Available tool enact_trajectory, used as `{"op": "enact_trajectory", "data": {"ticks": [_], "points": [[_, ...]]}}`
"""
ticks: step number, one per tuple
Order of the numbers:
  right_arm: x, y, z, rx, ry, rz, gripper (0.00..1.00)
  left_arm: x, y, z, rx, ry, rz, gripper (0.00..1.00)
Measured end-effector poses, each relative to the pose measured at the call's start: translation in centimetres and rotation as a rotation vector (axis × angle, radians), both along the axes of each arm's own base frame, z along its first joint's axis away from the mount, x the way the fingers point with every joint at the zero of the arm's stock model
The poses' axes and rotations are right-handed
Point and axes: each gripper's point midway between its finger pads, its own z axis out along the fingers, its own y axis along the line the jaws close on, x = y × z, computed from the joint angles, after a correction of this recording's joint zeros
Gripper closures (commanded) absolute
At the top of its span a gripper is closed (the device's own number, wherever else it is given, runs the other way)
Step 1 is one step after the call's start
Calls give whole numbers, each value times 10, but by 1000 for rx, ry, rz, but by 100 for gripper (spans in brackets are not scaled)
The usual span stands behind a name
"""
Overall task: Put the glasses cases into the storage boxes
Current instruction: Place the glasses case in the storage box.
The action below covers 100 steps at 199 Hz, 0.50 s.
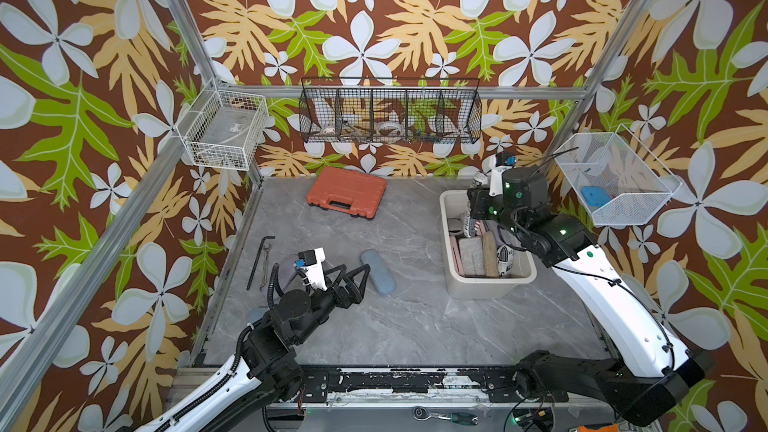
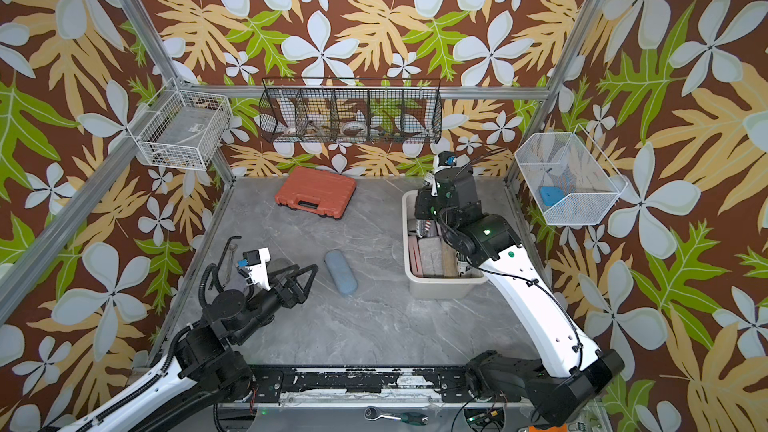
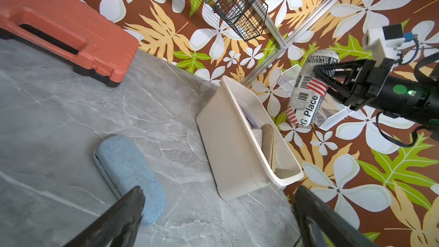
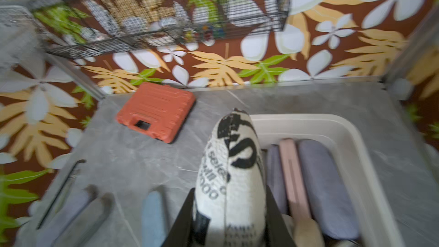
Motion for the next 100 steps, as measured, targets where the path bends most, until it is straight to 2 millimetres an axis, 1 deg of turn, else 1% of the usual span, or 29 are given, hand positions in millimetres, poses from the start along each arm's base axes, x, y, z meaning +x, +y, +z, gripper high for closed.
{"op": "enact_trajectory", "data": {"ticks": [15, 29, 48, 100], "points": [[-5, -28, -16, -91, 41, -72, 80, 1, 2, -3, 0, 10, 12, 0], [-11, -48, -33, -162, 88, -120, 80, 3, 1, -6, 1, 28, 19, 0], [-21, -69, -58, -236, 146, -177, 80, 5, 0, -11, 22, 48, 23, 0], [-40, -100, -113, -382, 242, -269, 81, 6, -3, -14, 31, 68, 16, 0]]}}
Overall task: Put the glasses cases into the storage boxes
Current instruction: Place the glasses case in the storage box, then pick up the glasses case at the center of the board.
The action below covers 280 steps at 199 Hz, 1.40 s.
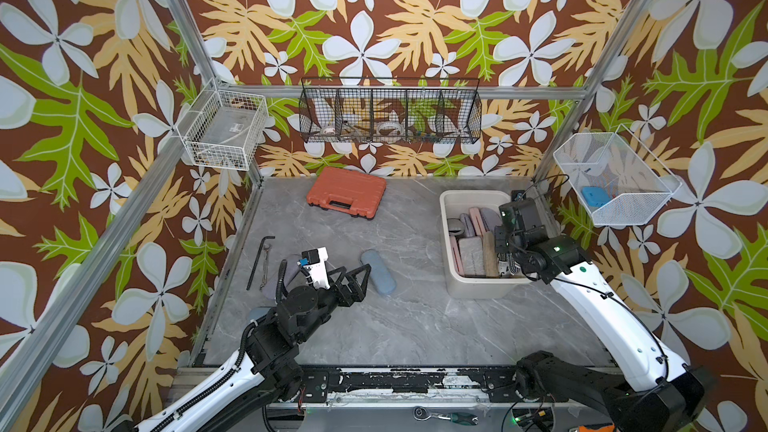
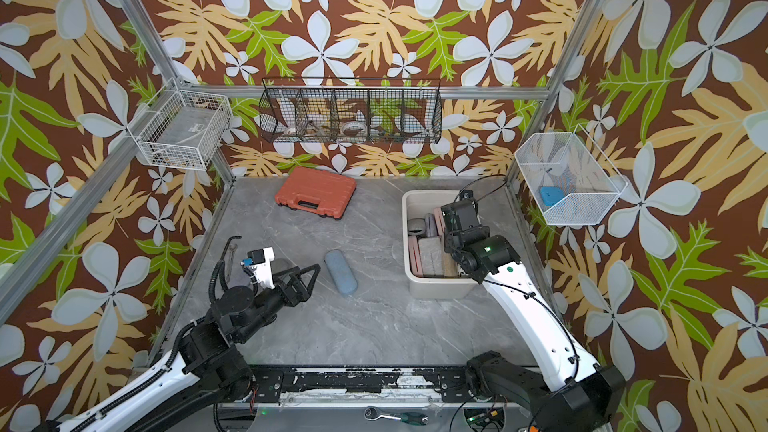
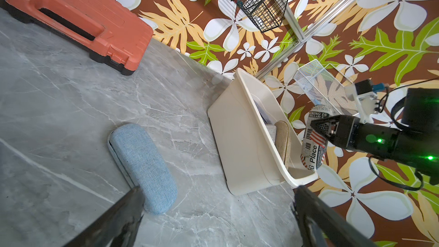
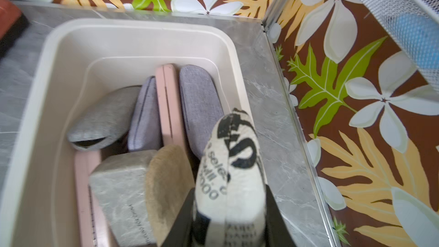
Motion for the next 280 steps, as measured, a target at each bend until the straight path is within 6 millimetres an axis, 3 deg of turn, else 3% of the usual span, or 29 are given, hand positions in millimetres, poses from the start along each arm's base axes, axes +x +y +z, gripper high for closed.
{"op": "enact_trajectory", "data": {"ticks": [59, 76, 92, 112, 133, 170, 192, 244, 280], "points": [[2, -14, -37, -50, 30, -60, 73, 0, -3, 2, -6, 7, -9, 0], [3, -13, -52, -42, 52, -64, 62, 0, -3, 0, 0, 13, -9, 0], [1, -12, -62, -42, 85, -61, 46, 0, -3, -3, 8, 23, -9, 0], [-1, -9, -70, -38, 129, -48, 40, 2, -4, -7, 15, 37, -8, 0], [-1, -3, -56, -7, 120, -31, 38, 3, -6, -13, 30, 53, -7, 0], [1, 9, -3, 87, -12, 17, 38, 10, -7, -25, 71, 90, 18, 0], [-1, 21, 15, 165, -66, 73, 39, 17, -8, -35, 112, 125, 45, 2], [-15, 81, 23, 359, -117, 304, 32, 37, -8, -73, 274, 305, 146, 4], [-17, 93, 18, 407, -116, 341, 16, 52, -25, -112, 410, 461, 155, 0]]}}
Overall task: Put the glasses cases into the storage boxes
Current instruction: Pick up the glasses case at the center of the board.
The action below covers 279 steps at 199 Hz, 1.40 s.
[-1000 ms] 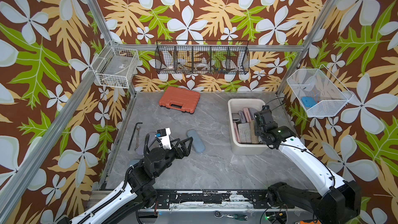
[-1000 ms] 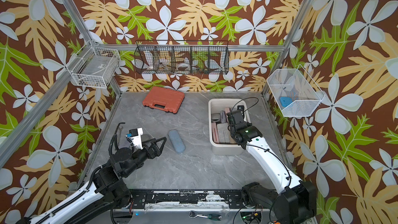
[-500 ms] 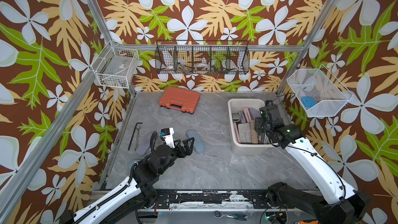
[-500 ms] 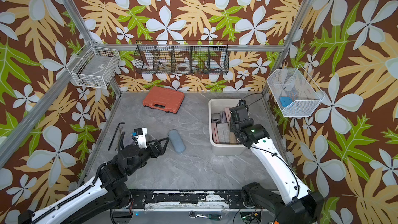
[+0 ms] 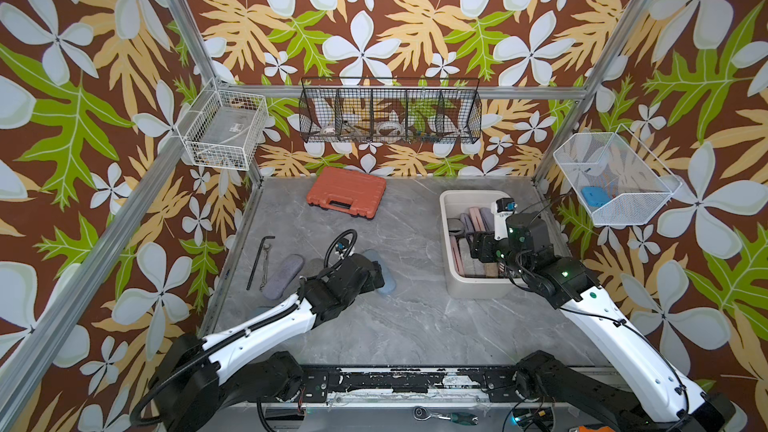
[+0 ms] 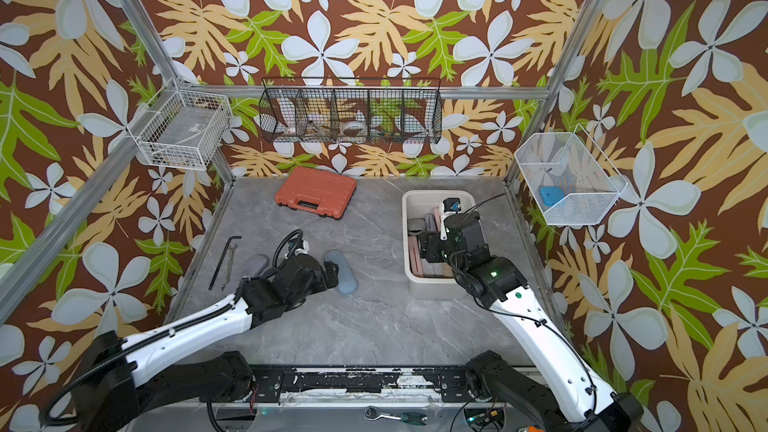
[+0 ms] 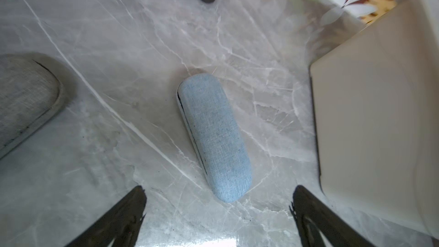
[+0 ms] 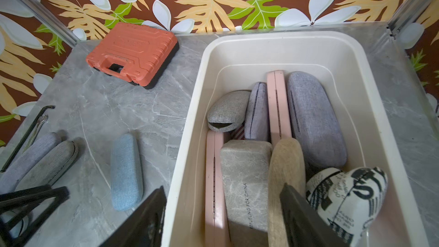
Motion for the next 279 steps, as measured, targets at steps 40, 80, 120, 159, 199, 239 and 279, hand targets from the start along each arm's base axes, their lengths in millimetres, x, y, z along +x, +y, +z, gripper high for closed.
{"op": "enact_trajectory", "data": {"ticks": [40, 80, 120, 159, 199, 239, 279], "points": [[-1, -6, 4, -10, -27, -27, 11, 8, -29, -42, 85, 146, 9, 0], [-4, -11, 3, -28, -44, -31, 10, 21, -51, -67, 189, 213, -3, 8], [-9, -12, 3, -25, -56, -24, 12, 14, -38, -94, 314, 275, 12, 18], [-9, -9, 0, -17, -47, -4, 14, 12, -28, -100, 373, 284, 24, 27], [-10, -4, 5, 2, -51, 13, 15, 12, -21, -102, 412, 263, 14, 31], [-9, -3, 16, 18, -70, 14, 18, 14, -17, -102, 423, 230, 7, 39], [-9, 2, 23, 48, -69, 30, 20, 6, -11, -90, 420, 212, -39, 43]]}}
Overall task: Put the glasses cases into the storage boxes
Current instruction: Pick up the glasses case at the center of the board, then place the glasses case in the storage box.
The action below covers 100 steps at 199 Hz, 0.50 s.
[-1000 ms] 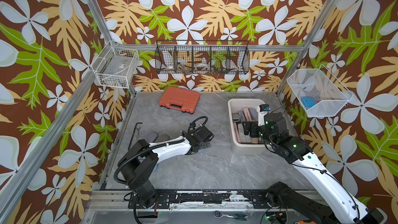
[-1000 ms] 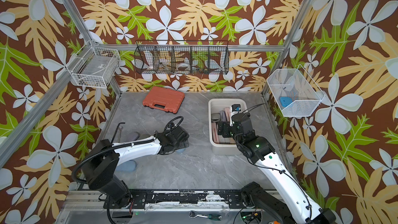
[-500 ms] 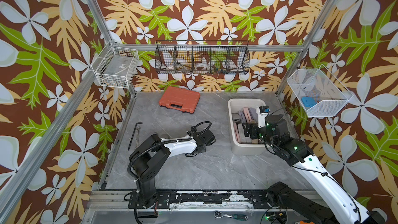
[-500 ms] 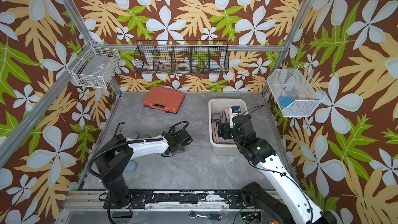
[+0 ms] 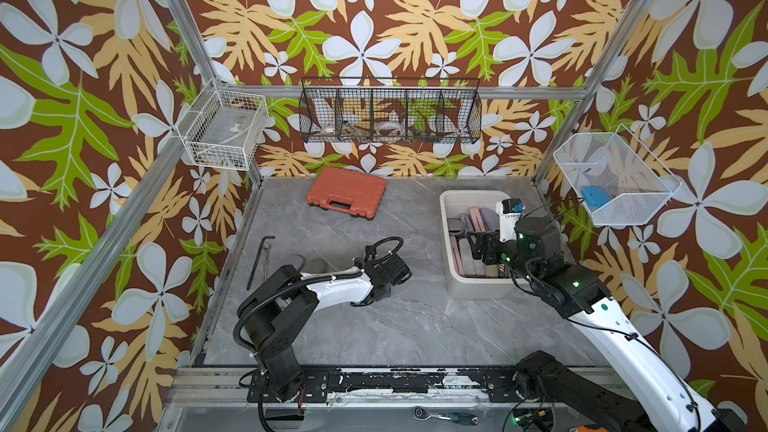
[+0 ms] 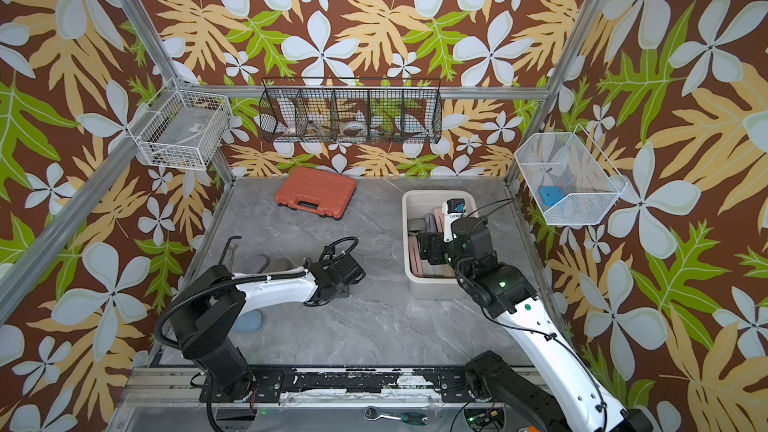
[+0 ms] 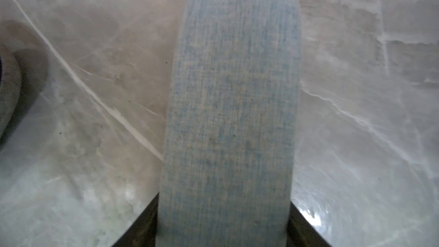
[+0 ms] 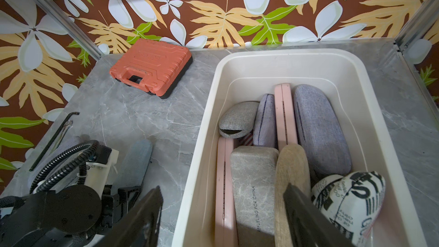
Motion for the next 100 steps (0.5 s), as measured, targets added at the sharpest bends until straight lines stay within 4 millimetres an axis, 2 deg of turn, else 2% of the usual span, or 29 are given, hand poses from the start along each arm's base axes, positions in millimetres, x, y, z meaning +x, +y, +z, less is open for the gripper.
{"op": "enact_trajectory", "data": {"ticks": [23, 41, 69, 100], "points": [[1, 1, 8, 7, -9, 5, 21, -3, -8, 14, -78, -20, -39, 45], [0, 5, 13, 31, -13, 19, 21, -5, -18, 34, -167, -52, -79, 45], [0, 20, 16, 124, 2, 57, 20, -8, -44, 80, -359, -153, -182, 46], [2, 48, 12, 267, 55, 137, 21, -26, -68, 136, -576, -304, -364, 47]]}}
